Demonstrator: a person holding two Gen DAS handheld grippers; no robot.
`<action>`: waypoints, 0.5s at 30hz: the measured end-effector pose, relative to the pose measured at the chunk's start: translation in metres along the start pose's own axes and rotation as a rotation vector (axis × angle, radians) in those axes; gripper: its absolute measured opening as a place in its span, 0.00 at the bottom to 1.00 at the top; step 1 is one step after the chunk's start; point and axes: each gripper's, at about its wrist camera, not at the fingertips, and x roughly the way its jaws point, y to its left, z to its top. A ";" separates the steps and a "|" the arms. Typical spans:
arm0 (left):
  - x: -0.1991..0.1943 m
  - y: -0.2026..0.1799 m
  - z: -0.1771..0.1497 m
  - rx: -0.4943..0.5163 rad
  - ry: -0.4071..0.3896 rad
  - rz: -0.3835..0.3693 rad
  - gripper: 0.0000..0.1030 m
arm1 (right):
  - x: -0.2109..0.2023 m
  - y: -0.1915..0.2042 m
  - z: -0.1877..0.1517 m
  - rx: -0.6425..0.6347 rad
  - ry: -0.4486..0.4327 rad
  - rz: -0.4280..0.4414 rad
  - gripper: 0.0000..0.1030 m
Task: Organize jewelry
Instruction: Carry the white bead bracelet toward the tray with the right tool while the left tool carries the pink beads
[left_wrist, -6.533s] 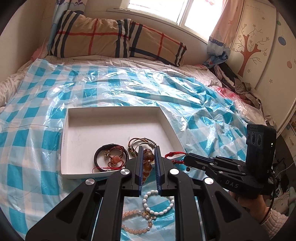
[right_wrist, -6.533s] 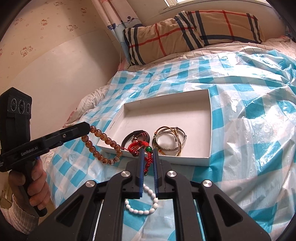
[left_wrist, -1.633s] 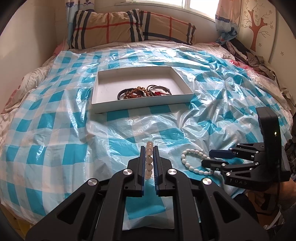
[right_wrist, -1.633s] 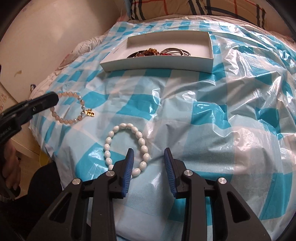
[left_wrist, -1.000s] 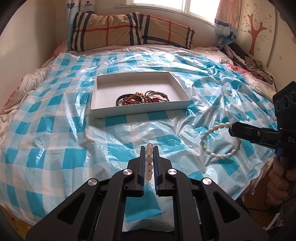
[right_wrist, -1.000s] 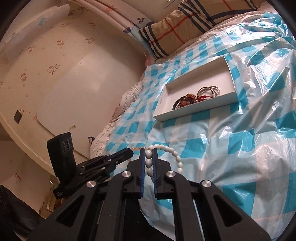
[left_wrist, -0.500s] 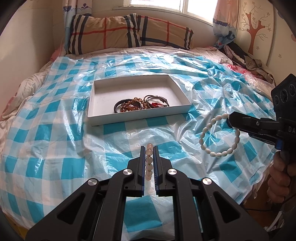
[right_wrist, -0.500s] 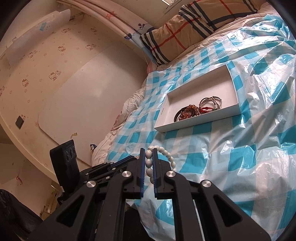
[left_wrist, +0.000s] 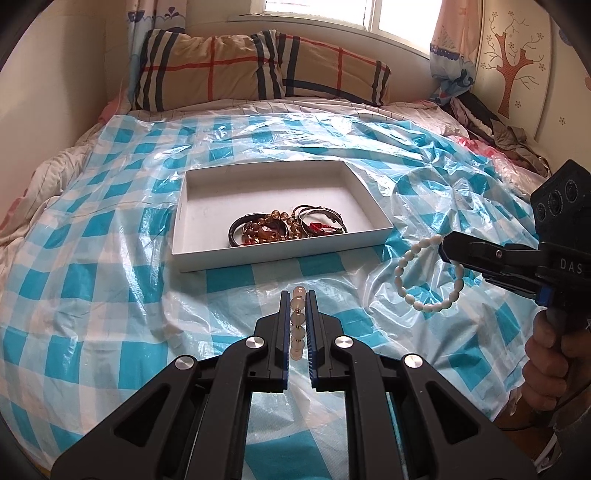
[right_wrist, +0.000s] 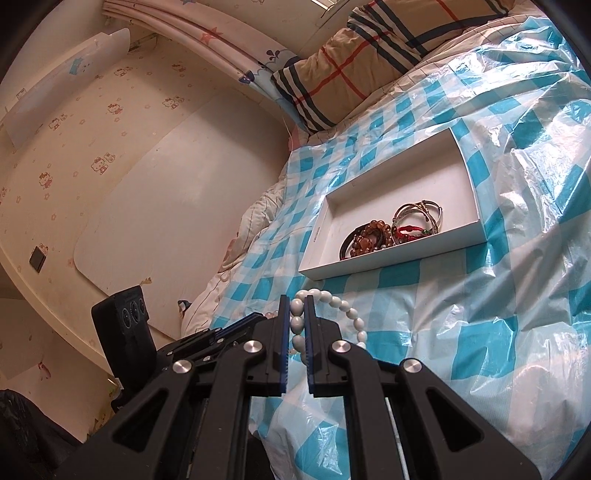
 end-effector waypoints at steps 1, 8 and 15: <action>0.002 0.003 0.002 -0.011 -0.002 -0.011 0.07 | 0.002 -0.001 0.002 0.001 -0.002 0.001 0.08; 0.011 0.014 0.013 -0.043 -0.014 -0.021 0.07 | 0.016 -0.009 0.016 0.002 -0.016 0.012 0.08; 0.023 0.016 0.024 -0.041 -0.024 -0.022 0.07 | 0.031 -0.015 0.028 0.000 -0.015 0.020 0.08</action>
